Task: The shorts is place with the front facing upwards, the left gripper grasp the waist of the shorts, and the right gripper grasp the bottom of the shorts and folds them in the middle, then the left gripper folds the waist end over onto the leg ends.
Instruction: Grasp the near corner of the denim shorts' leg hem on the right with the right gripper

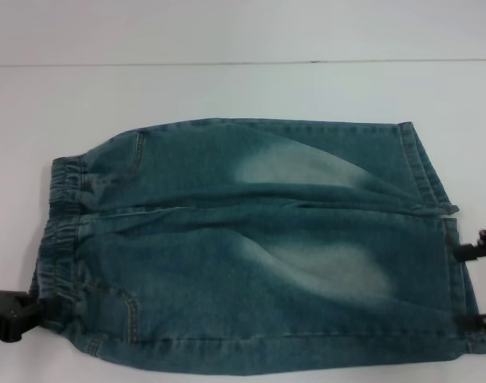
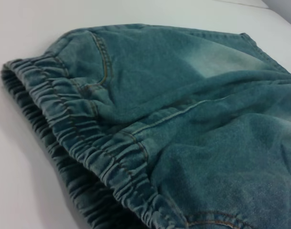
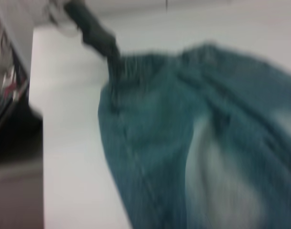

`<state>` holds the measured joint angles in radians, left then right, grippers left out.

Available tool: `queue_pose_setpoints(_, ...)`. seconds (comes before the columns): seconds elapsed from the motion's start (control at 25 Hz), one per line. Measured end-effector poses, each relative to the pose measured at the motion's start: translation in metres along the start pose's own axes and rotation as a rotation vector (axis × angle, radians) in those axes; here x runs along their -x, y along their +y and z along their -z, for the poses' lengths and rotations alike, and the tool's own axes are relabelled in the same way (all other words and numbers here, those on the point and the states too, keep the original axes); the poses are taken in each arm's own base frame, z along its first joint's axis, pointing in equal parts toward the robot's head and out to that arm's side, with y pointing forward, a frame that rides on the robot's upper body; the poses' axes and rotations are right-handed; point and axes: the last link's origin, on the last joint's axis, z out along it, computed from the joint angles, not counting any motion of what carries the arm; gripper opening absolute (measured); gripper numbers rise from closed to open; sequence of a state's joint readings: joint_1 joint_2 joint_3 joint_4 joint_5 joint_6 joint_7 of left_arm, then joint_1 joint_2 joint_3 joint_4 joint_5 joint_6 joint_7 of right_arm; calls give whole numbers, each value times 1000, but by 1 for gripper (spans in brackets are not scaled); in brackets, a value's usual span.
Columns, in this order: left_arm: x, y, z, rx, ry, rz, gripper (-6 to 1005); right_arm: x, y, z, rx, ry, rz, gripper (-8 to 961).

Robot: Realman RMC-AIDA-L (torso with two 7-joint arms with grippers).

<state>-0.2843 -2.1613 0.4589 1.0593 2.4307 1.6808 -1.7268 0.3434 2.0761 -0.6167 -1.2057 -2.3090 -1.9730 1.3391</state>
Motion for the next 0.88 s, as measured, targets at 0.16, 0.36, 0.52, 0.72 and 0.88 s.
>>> queue_pose_setpoints(0.16,-1,0,0,0,3,-1,66,9,-8,2,38,250,-51,944)
queue_pose_setpoints(0.36,-1,-1,-1,-7,4,0,48,12,-18,-3,61,435,-104,944)
queue_pose_setpoints(0.52,0,-2,-2,-12,7,3,48,16,-21,-8,80,535,-120,943)
queue_pose_setpoints(0.72,1,-4,-2,-22,7,5,49,16,-19,-15,113,610,-123,943)
queue_pose_setpoints(0.88,1,-3,-3,-20,5,6,49,12,-16,-22,154,631,-123,943)
